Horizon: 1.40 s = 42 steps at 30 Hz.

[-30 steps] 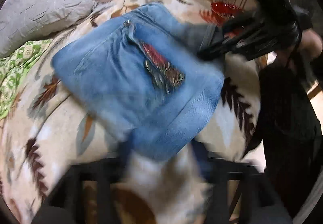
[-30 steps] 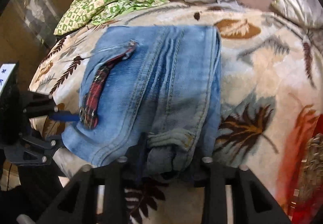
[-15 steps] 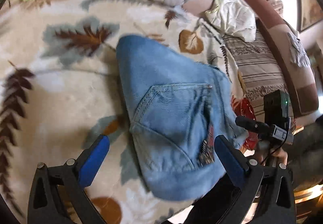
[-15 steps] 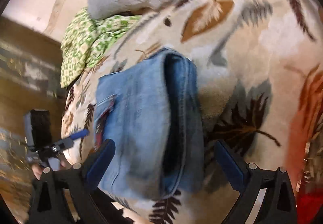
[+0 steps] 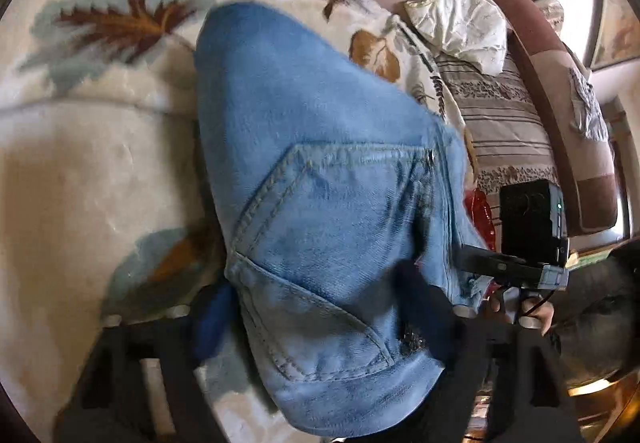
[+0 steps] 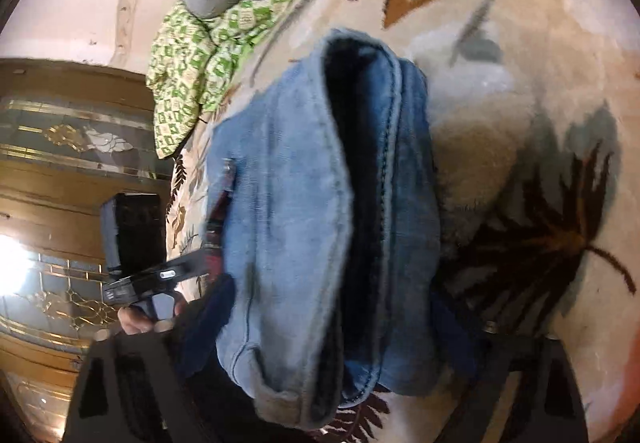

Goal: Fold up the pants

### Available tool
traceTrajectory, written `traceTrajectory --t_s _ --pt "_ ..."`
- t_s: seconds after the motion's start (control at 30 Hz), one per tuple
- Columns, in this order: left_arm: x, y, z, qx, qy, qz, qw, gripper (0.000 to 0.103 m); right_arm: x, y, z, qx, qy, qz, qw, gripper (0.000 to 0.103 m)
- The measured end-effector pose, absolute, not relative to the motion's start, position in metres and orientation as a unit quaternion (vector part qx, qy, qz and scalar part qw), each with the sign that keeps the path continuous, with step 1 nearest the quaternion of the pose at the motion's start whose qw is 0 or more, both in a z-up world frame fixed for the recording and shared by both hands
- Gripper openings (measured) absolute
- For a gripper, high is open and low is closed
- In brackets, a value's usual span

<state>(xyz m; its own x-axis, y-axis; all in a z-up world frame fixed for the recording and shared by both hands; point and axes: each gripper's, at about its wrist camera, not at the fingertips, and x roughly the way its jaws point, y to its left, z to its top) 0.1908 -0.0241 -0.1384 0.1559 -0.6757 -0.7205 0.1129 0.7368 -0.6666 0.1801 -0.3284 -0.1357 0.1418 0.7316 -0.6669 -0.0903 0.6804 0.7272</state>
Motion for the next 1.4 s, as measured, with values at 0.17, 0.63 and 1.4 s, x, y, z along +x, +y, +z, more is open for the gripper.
traceTrajectory --t_s 0.17,0.63,1.4 --pt "0.191 -0.038 -0.129 -0.193 0.582 -0.280 0.739 0.048 0.174 -0.311 -0.142 0.206 0.587 0.250 0.742 0.054" --pt "0.190 0.032 -0.015 -0.156 0.477 -0.283 0.817 0.028 0.164 -0.247 -0.026 0.159 0.456 0.305 0.821 0.038" --pt "0.151 0.077 -0.031 -0.051 0.441 -0.218 0.869 0.102 0.171 -0.227 -0.060 0.098 0.480 0.264 0.831 0.088"
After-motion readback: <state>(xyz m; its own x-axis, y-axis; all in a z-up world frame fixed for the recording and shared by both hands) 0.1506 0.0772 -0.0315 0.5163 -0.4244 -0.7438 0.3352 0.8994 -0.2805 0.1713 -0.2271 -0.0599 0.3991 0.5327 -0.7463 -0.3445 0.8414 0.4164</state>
